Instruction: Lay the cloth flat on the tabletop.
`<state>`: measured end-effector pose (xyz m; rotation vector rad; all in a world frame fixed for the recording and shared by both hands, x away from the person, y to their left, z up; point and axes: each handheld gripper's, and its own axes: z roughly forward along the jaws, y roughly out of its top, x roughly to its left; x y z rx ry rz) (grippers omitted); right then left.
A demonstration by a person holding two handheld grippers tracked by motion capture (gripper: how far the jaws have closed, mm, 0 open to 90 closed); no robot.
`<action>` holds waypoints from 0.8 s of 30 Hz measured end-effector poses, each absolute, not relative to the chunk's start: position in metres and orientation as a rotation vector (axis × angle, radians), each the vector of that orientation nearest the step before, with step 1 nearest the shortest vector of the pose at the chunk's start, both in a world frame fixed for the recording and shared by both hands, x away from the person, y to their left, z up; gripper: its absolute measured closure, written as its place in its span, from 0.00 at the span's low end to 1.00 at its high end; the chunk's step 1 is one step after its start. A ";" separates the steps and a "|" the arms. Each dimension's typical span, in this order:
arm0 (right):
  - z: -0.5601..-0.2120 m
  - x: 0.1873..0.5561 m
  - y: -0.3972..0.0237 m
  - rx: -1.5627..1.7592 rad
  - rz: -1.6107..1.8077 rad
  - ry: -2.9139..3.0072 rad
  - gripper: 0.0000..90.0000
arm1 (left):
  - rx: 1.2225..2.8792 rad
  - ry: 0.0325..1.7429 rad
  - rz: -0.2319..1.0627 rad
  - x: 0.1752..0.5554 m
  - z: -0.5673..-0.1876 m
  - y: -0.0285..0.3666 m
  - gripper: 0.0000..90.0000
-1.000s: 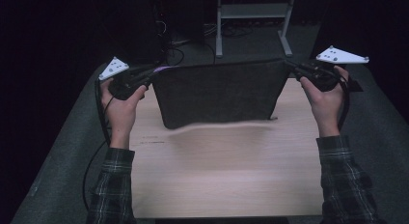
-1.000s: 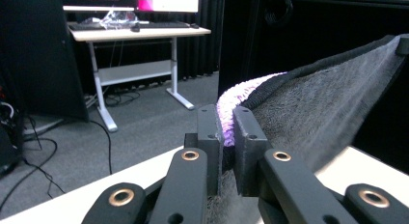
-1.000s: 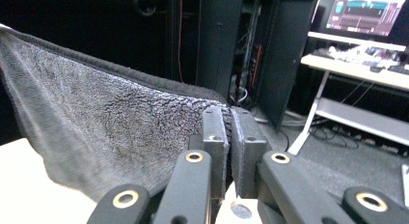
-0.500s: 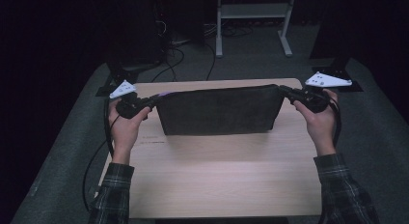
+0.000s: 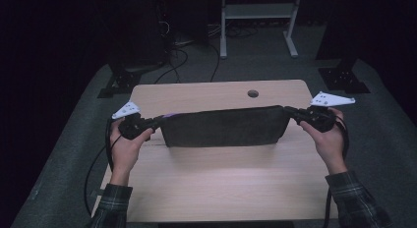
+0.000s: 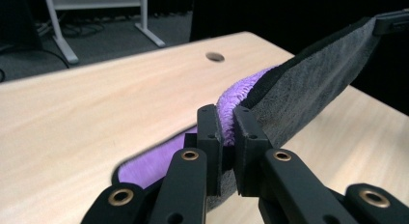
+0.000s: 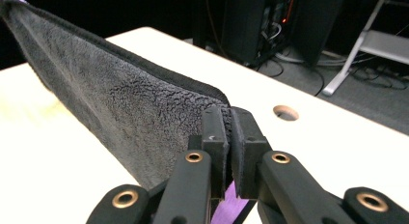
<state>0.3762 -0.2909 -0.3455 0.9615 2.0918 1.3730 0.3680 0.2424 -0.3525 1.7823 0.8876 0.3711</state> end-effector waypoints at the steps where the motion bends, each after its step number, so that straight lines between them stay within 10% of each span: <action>1: -0.348 0.374 -0.291 0.963 1.373 2.099 0.95 | 1.788 0.888 0.363 0.364 -0.356 0.243 0.92; 24: -0.414 0.304 -0.296 0.949 1.317 2.343 0.94 | 1.921 0.928 0.172 0.295 -0.425 0.248 0.91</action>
